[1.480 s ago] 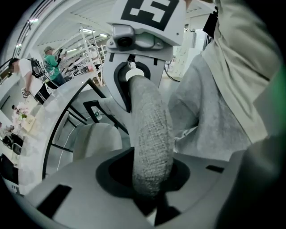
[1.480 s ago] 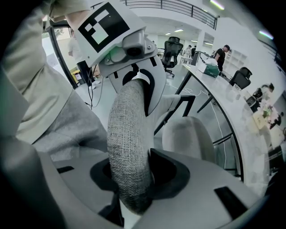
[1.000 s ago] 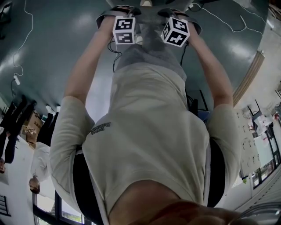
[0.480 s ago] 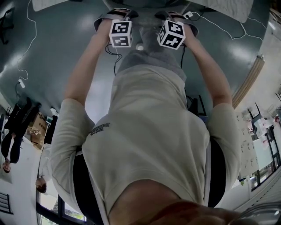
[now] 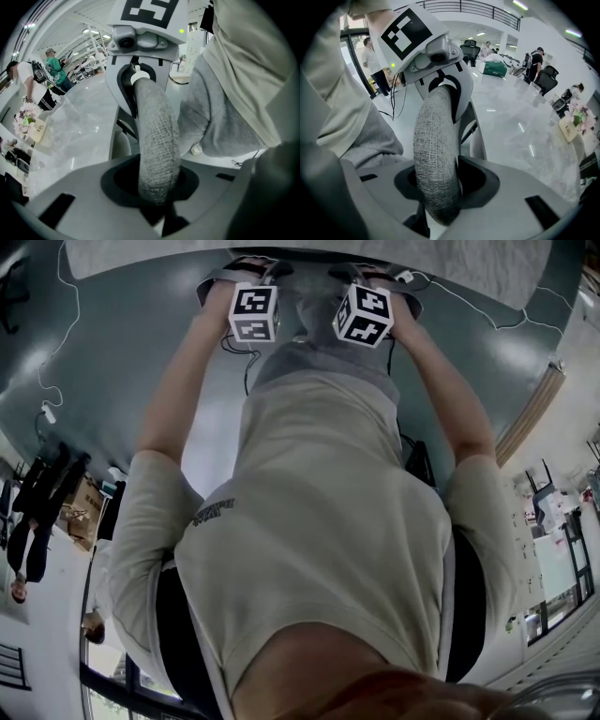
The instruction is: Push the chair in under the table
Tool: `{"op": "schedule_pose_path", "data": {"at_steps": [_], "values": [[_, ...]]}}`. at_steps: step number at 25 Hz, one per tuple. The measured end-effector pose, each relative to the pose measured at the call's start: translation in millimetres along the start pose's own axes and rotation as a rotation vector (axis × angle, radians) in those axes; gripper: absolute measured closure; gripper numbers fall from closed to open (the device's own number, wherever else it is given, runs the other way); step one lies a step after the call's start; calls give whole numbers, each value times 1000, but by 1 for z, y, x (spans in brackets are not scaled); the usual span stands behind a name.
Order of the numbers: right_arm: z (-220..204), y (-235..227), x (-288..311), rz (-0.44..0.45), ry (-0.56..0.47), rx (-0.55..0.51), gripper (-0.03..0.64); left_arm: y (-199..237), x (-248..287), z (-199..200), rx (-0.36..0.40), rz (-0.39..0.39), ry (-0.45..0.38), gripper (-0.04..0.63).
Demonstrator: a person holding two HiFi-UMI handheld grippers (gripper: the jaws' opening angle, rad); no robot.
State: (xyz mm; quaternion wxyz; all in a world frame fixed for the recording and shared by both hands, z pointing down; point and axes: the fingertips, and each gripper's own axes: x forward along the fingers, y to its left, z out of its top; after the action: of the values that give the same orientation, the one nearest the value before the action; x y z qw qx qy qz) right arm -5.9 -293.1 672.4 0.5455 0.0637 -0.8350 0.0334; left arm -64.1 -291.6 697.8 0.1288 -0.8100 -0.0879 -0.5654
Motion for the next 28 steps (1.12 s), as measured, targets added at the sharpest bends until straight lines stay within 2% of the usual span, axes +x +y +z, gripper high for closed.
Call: {"op": "schedule_pose_path", "data": {"at_steps": [7, 13, 18, 23, 28], "values": [[2, -18, 0, 7, -2, -8, 466, 24, -2, -6, -4, 26, 11, 500], [3, -18, -2, 16, 0, -8, 459, 21, -6, -2, -9, 7, 0, 500], [1, -18, -2, 32, 8, 29, 424, 18, -5, -1, -23, -19, 2, 492], [0, -16, -6, 62, 2, 83, 389, 18, -9, -1, -48, -27, 10, 457], [2, -14, -23, 96, 4, 120, 388, 16, -36, 3, -99, -63, -10, 449]]}}
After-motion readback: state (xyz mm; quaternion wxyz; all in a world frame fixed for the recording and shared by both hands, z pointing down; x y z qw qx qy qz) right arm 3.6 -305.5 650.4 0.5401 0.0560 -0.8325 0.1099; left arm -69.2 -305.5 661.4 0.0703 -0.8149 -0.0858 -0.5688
